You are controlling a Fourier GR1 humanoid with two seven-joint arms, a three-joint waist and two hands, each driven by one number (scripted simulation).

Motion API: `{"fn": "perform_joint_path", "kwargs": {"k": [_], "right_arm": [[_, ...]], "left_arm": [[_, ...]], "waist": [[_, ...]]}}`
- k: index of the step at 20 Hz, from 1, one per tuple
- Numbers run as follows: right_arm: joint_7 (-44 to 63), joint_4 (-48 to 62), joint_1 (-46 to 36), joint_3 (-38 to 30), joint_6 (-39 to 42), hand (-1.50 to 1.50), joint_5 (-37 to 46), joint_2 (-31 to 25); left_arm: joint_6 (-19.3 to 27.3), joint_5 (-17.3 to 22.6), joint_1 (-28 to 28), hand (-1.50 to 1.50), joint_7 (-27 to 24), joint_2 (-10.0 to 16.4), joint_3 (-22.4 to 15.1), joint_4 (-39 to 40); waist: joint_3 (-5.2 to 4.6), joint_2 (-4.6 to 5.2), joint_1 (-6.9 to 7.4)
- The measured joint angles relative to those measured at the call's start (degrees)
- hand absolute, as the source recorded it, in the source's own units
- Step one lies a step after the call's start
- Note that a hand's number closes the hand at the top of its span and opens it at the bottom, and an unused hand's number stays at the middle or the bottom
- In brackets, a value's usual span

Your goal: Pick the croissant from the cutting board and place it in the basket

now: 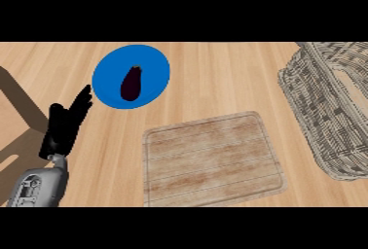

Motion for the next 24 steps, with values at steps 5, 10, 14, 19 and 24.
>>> {"fn": "perform_joint_path", "kwargs": {"k": [5, 10, 14, 19, 24], "right_arm": [[-9.2, 3.2, 6.0, -3.3, -1.8, 1.5, -0.7, -5.3], [-18.3, 8.8, 9.5, -5.6, -4.6, 1.5, -1.6, -8.3], [-23.1, 11.9, 12.7, -5.8, -7.7, 1.5, -1.0, -8.4], [-28.6, 17.9, 15.0, -6.0, -11.4, 1.5, -0.2, -8.5], [-27.8, 21.9, 16.6, -9.3, -13.0, -1.5, -3.0, -5.6]], "left_arm": [[0.1, -0.1, -1.1, 0.0, -0.4, 0.1, 0.5, 1.7], [0.5, -0.6, -0.2, 0.0, -0.9, -0.8, -0.1, 1.2], [-0.3, -0.3, 0.3, 0.0, 0.1, -0.3, 0.0, -0.5], [-0.6, -0.1, -0.2, 0.0, -0.9, -0.2, 0.5, 0.9], [0.0, -0.7, -0.2, 0.0, -0.6, -0.8, 0.1, 0.7]], "waist": [[0.01, 0.07, -0.04], [0.02, 0.09, 0.27], [0.03, 0.09, 0.43], [0.01, 0.14, 0.46], [0.02, 0.09, 0.48]]}}
